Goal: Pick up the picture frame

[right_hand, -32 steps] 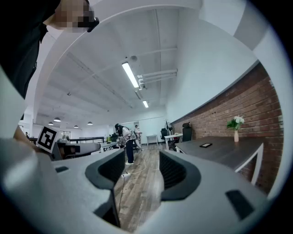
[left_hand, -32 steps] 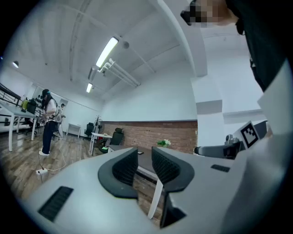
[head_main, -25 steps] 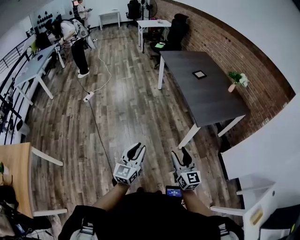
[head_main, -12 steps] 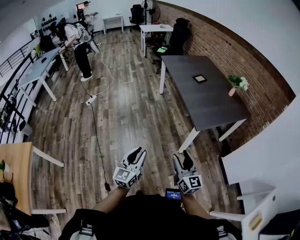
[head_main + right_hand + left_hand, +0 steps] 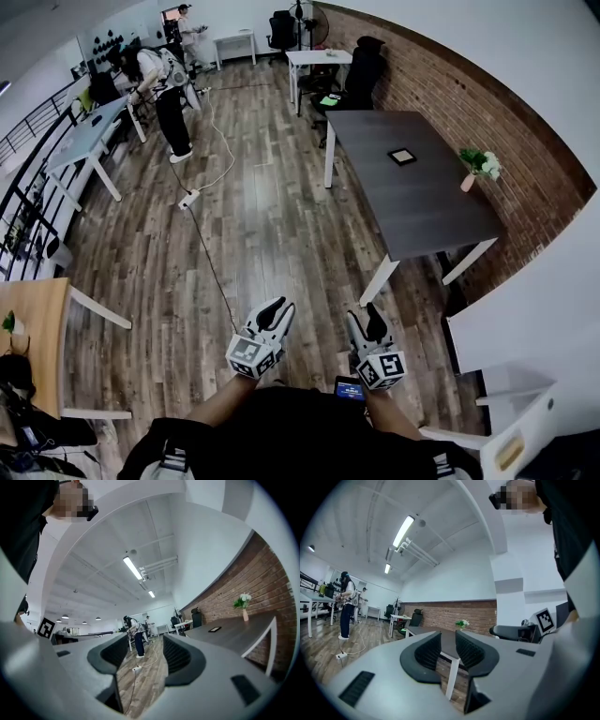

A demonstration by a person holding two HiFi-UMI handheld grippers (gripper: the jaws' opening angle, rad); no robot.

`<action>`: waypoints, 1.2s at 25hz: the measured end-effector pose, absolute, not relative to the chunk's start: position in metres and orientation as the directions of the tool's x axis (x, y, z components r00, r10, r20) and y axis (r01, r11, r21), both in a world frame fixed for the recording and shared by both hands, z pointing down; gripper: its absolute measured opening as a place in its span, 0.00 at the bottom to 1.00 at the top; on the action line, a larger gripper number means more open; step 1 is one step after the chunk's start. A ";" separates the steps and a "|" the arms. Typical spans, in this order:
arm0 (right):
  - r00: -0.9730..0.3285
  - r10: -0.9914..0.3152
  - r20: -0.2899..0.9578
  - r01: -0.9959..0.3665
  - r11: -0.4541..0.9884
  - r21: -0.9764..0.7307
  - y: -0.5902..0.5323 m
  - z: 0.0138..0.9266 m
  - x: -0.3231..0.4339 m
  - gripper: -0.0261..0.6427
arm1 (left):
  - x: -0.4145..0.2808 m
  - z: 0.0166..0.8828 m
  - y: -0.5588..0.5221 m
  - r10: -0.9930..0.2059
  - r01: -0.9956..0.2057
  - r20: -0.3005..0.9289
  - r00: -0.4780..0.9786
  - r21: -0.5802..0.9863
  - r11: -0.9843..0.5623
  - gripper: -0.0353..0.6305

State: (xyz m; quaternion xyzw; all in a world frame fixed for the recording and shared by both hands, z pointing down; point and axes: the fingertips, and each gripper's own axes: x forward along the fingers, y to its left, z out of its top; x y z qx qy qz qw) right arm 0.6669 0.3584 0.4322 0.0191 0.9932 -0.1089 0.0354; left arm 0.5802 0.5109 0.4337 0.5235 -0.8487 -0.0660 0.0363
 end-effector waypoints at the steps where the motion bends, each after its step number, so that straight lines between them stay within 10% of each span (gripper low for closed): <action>1: -0.997 0.026 -0.070 0.041 0.975 -0.217 0.354 0.435 0.671 0.39 | 0.584 0.435 0.507 -0.894 -0.884 -0.006 -0.449 0.150 0.443 0.18; 14: -0.997 -0.030 -0.065 -0.012 0.965 -0.261 0.301 0.450 0.658 0.39 | 0.560 0.430 0.465 -0.898 -0.889 -0.016 -0.440 0.150 0.433 0.18; 30: -1.000 -0.008 -0.012 -0.006 0.980 -0.198 0.249 0.437 0.452 0.39 | 0.351 0.434 0.404 -0.895 -0.883 -0.011 -0.446 0.169 0.438 0.18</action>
